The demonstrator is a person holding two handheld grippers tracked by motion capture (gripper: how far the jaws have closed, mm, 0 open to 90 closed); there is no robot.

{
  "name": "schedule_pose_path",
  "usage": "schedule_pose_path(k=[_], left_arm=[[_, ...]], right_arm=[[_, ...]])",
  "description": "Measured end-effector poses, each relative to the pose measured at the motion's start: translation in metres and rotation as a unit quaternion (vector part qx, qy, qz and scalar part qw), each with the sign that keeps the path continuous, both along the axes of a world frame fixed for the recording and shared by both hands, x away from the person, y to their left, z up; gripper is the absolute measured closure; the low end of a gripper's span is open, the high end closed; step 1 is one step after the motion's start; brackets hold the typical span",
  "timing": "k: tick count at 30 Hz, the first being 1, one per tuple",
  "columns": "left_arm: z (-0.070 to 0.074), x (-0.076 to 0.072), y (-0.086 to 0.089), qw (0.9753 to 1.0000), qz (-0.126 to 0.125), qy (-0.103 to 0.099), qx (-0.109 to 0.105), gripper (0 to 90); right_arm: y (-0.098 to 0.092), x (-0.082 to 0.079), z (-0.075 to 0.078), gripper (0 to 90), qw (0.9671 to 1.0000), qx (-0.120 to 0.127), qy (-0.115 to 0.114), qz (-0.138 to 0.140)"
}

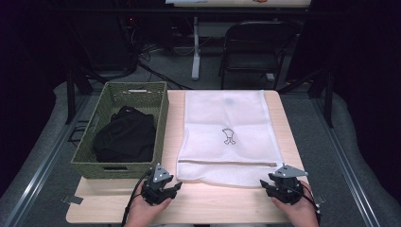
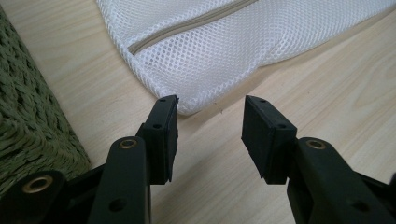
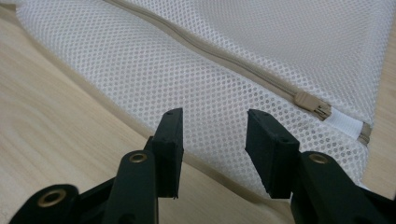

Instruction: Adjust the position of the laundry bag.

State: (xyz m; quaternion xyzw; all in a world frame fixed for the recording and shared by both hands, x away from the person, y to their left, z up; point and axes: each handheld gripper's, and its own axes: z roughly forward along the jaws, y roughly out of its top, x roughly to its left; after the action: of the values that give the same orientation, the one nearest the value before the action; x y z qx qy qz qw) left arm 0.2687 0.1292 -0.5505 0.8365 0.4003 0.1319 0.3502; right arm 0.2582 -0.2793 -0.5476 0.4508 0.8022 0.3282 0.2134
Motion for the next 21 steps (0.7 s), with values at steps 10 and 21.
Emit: schedule_pose_path(k=[10, 21], left_arm=[[0.0002, -0.0036, 0.0003, 1.0, 0.001, -0.006, 0.006, 55.3], [-0.0036, -0.0014, -0.0081, 0.9999, -0.01, 0.001, 0.007, 56.1]], right_arm=[[0.001, 0.0004, 0.0008, 56.7, 0.9999, -0.01, -0.004, -0.002], [0.0036, 0.0025, 0.0007, 59.8, 0.9999, -0.015, -0.004, 0.0]])
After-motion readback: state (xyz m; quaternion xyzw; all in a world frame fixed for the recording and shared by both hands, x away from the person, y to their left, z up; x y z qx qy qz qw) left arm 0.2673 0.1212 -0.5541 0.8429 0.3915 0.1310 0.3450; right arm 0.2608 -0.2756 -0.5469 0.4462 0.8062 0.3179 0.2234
